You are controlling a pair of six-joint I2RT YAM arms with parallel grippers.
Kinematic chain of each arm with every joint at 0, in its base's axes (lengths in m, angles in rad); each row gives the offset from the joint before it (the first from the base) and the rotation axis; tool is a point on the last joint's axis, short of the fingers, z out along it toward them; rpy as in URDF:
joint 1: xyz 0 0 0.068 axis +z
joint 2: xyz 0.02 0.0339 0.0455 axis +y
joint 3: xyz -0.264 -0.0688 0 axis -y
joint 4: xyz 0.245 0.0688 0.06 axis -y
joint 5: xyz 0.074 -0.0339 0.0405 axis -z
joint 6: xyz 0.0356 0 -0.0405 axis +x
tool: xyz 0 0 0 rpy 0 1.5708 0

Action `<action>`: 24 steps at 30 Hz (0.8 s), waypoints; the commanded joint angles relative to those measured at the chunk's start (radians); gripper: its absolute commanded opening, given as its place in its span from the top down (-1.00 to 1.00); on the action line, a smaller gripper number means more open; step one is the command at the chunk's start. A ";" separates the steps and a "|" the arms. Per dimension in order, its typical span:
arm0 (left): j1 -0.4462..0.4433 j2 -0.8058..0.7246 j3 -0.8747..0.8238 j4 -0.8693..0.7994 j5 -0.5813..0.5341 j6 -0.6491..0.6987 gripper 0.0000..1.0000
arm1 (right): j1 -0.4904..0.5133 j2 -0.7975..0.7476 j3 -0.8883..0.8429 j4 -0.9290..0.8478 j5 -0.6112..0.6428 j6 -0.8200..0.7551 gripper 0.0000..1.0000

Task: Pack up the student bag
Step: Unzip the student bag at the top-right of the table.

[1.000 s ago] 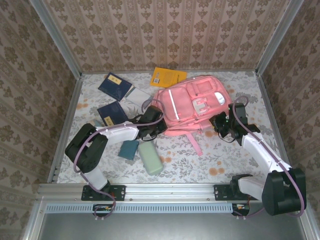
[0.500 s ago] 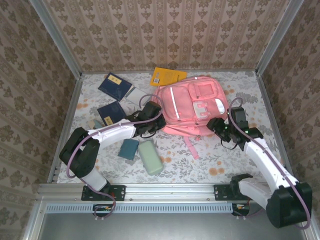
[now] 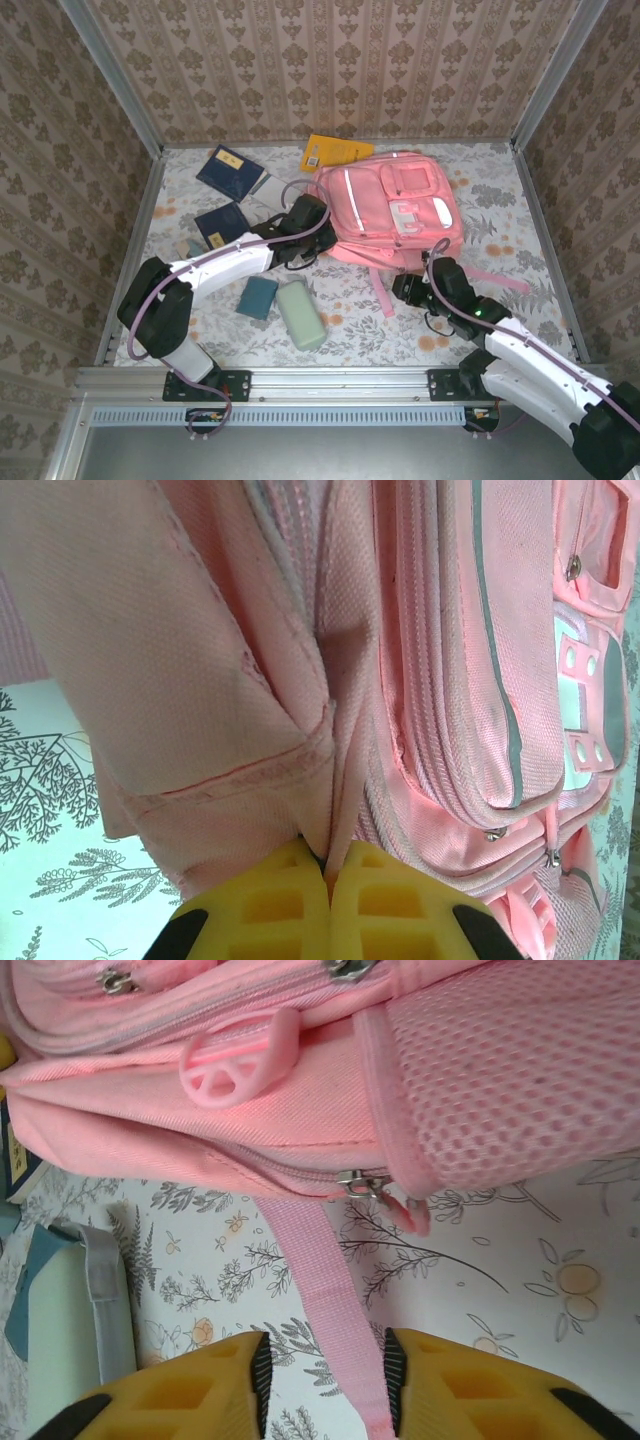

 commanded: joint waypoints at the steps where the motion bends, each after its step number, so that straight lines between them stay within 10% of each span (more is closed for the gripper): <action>1: -0.011 -0.056 0.040 0.014 -0.011 -0.025 1.00 | 0.009 0.006 -0.040 0.152 0.058 -0.012 0.15; 24: -0.034 -0.085 0.043 -0.045 -0.054 -0.077 1.00 | -0.039 0.183 -0.034 0.229 -0.026 -0.049 0.11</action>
